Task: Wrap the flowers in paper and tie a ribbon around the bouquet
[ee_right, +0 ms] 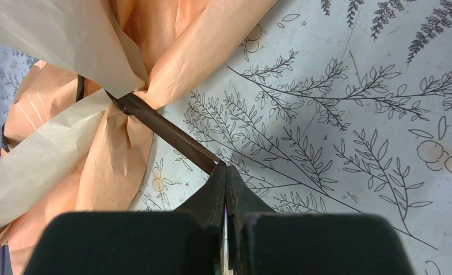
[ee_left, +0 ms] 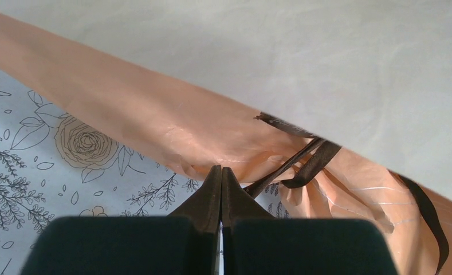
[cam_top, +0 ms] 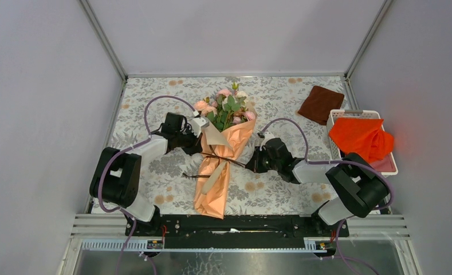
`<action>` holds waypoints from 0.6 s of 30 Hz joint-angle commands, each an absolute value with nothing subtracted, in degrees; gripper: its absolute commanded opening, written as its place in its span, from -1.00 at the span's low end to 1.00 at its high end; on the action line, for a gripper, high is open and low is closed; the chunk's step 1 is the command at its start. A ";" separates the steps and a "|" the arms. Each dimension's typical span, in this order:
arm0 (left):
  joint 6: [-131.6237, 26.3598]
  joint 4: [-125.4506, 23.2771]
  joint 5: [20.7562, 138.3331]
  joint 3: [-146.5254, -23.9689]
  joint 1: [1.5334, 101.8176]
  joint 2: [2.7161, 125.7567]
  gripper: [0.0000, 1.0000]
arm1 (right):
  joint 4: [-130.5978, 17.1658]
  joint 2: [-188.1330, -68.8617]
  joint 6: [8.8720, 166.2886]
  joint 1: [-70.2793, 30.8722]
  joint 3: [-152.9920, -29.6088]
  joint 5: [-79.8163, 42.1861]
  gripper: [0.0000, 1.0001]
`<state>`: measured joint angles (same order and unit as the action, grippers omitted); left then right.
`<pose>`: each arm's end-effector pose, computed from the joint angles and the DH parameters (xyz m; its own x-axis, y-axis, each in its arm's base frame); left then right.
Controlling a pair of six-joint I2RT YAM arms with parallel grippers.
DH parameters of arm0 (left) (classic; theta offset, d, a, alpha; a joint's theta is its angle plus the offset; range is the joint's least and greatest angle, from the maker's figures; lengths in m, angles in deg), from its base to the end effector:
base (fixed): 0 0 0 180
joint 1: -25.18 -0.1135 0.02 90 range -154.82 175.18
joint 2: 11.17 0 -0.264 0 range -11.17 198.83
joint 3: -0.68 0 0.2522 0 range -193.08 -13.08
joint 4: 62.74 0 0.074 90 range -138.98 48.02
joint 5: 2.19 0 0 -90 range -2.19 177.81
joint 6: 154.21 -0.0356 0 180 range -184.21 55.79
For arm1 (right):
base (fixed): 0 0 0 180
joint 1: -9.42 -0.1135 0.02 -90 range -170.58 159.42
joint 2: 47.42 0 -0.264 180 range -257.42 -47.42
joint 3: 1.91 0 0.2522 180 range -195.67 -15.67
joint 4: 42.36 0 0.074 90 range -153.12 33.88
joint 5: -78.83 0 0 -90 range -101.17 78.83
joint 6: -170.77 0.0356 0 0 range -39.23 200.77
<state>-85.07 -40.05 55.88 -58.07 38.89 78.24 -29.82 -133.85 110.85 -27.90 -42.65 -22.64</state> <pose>0.2835 -0.0885 0.1653 -0.5475 0.4446 -0.7089 0.7521 0.6328 -0.1840 0.2111 0.1699 0.1370 -0.7405 0.0532 -0.6700 -0.4107 0.7532 0.5137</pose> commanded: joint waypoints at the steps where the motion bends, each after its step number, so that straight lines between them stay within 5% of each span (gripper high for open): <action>1: -88.39 -39.01 59.84 -57.41 37.30 77.90 -1.00 | -32.50 -135.32 110.36 -26.56 -41.25 -21.58 -1.00; 18: -92.14 -37.62 54.04 -53.53 42.29 76.32 -1.00 | -33.26 -136.38 108.64 -25.56 -45.24 -27.41 -0.95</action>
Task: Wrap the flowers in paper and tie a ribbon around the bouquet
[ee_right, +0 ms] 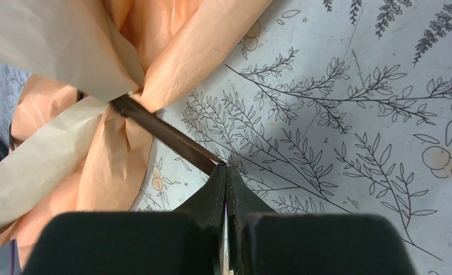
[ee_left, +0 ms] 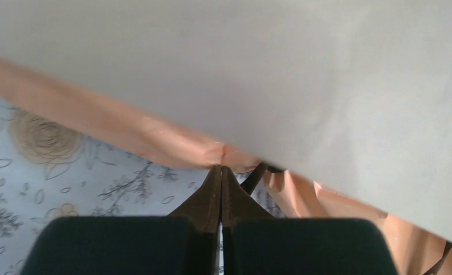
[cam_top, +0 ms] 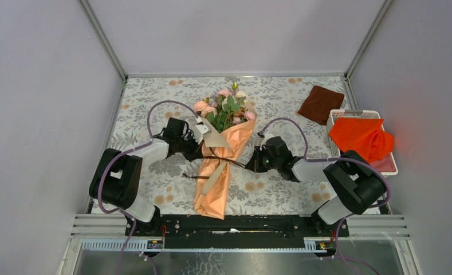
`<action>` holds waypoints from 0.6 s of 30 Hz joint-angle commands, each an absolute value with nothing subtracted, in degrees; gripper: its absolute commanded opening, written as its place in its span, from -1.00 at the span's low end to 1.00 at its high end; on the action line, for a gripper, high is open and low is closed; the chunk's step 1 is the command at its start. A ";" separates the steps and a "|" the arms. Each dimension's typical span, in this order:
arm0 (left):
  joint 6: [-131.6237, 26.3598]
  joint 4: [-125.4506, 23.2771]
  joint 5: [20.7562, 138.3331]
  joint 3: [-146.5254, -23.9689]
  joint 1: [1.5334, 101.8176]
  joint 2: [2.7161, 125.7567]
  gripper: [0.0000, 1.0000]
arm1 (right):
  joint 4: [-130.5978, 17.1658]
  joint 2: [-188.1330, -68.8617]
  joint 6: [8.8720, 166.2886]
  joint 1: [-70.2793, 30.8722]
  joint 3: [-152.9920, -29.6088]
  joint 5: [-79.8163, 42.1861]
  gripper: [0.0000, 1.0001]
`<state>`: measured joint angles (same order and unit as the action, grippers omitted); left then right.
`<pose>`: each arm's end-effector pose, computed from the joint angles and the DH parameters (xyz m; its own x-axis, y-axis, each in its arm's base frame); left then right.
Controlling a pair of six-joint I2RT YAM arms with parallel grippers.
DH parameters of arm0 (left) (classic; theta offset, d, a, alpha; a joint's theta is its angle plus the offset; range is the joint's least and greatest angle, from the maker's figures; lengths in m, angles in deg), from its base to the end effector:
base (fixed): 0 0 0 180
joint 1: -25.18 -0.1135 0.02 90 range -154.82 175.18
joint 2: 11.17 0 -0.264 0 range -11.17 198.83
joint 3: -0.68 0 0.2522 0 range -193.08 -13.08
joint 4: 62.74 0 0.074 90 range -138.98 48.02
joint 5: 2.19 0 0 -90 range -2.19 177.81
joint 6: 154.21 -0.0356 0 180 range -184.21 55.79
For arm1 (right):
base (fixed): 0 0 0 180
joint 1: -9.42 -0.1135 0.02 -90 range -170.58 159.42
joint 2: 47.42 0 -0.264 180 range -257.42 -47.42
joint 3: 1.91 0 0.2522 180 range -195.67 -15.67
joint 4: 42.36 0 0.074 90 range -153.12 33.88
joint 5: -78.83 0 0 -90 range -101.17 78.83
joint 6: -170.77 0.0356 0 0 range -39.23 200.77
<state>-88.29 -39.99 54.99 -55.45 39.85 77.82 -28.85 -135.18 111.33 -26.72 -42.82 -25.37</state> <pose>0.2717 -0.0911 0.1549 -0.5212 0.4909 -0.6982 0.7904 0.5862 -0.1779 0.2152 0.1679 0.1337 -0.7570 0.0575 -0.6508 -0.4092 0.7349 0.5409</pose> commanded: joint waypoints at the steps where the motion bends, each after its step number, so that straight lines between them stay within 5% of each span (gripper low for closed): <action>1: -92.31 -37.39 53.41 -53.51 43.10 76.23 -1.00 | -33.20 -136.18 108.51 -25.57 -45.89 -28.69 -0.87; 5: -93.60 -35.71 48.57 -53.42 45.41 76.37 -0.86 | -36.34 -132.79 107.38 -25.59 -48.75 -30.34 -0.34; 11: -96.36 -31.92 47.16 -54.96 48.49 75.85 -0.57 | -46.49 -123.62 106.32 -23.37 -50.91 -23.44 -0.02; 18: -100.39 -23.43 49.38 -58.07 37.18 68.24 -0.07 | -56.78 -107.15 107.75 -17.33 -46.94 -8.16 0.36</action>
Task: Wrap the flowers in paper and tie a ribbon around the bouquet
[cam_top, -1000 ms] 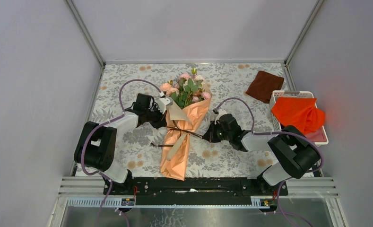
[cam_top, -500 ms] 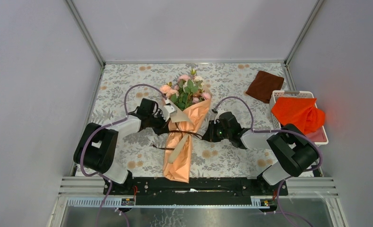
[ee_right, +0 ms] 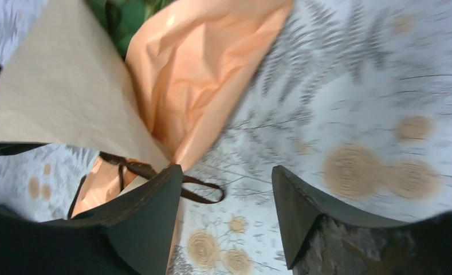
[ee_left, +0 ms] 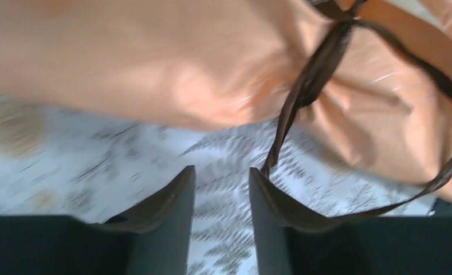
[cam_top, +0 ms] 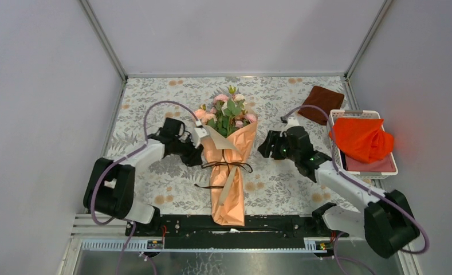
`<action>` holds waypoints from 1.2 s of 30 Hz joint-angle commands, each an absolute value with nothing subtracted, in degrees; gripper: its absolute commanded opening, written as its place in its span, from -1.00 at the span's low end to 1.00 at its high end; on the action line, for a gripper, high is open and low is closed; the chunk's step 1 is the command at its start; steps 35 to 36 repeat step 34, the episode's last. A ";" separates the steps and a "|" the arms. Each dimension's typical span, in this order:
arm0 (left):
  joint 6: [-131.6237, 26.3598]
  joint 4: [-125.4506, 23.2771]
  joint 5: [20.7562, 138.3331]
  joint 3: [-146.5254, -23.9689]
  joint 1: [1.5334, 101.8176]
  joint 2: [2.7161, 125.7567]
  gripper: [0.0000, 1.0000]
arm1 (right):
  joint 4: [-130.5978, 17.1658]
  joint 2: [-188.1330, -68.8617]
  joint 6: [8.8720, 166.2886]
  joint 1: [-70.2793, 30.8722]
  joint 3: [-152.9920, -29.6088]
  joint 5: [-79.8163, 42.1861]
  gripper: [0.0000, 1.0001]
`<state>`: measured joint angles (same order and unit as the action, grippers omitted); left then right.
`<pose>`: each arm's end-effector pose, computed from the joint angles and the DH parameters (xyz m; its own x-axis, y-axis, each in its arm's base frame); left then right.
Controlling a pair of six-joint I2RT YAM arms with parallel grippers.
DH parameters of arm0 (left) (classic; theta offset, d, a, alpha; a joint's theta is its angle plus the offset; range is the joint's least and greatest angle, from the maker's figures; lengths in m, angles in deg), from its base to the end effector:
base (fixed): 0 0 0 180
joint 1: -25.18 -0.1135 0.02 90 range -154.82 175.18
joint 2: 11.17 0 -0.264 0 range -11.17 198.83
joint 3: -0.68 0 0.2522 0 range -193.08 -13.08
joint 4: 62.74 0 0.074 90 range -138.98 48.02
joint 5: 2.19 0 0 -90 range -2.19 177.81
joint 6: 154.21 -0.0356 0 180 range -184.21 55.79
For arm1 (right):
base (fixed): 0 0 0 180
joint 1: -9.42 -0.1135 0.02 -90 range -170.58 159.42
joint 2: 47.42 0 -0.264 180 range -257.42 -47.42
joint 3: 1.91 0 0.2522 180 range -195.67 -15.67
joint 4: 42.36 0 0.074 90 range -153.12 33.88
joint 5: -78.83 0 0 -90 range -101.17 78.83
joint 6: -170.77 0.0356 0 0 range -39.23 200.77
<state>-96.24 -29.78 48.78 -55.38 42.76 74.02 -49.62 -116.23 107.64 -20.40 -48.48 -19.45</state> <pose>0.2466 -0.1016 0.1640 -0.4407 0.5718 -0.6920 0.8839 0.4108 -0.2235 0.2170 0.1303 0.2104 -0.6527 0.1414 -0.7443 -0.3429 0.8209 0.4566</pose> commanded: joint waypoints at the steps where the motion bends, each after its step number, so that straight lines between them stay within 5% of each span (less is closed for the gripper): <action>1: -101.67 -22.04 50.30 -57.78 36.08 66.77 0.01 | -58.62 -104.66 108.00 -16.54 -46.25 -5.55 0.46; 6: -101.11 -17.88 49.73 -58.66 28.25 62.82 0.17 | -61.88 -92.92 105.61 -14.57 -44.65 8.79 0.89; 11: -83.36 -35.62 48.54 -54.16 13.98 60.78 0.25 | -60.64 -82.34 98.02 -14.55 -40.23 27.40 0.99; 16: -75.87 -49.93 54.96 -47.99 10.33 60.11 0.40 | -51.04 -72.60 94.72 -14.57 -32.76 30.83 0.99; 18: -75.68 -52.91 53.92 -46.18 10.37 60.42 0.92 | -49.38 -70.39 95.44 -14.54 -31.07 30.75 0.99; 19: -75.35 -54.16 53.43 -45.58 10.47 60.84 0.97 | -49.21 -69.65 96.33 -14.57 -30.60 31.58 0.99; 36: -76.18 -57.48 55.95 -43.90 14.87 65.33 0.97 | -45.84 -70.73 99.22 -14.54 -27.91 38.51 0.99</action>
